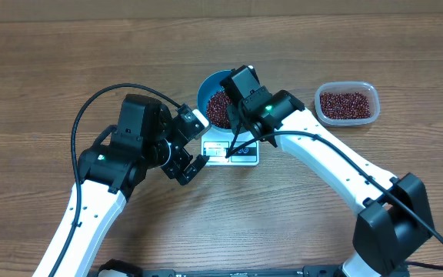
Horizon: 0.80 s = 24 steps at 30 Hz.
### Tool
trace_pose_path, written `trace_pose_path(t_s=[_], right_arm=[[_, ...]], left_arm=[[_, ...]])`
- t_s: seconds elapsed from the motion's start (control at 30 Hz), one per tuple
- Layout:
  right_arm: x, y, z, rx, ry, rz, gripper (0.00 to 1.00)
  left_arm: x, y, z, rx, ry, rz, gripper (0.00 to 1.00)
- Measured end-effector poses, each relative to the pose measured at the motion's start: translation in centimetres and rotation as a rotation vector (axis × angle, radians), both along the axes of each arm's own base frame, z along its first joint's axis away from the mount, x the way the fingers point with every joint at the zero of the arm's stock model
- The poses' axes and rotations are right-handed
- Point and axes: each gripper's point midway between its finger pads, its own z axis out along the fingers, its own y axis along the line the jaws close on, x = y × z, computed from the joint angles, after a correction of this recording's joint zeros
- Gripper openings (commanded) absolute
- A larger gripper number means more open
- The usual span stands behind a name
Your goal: Scoop item into bowl and weigh 150g on scale
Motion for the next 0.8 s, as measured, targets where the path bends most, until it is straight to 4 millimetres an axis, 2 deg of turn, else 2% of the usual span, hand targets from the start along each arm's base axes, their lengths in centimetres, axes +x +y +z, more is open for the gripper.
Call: trace_pose_path(t_s=[0.3, 0.6, 0.8], right_arm=[[-0.1, 0.2, -0.1, 0.010, 0.009, 0.006, 0.04], [-0.5, 1.9, -0.1, 0.096, 0.037, 0.047, 0.04], [-0.5, 2.0, 0.0, 0.100, 0.037, 0.048, 0.04]], left_arm=[[0.0, 0.0, 0.0, 0.000, 0.000, 0.000, 1.00], [0.0, 0.0, 0.0, 0.000, 0.000, 0.000, 0.99], [0.0, 0.0, 0.0, 0.000, 0.000, 0.000, 1.00]])
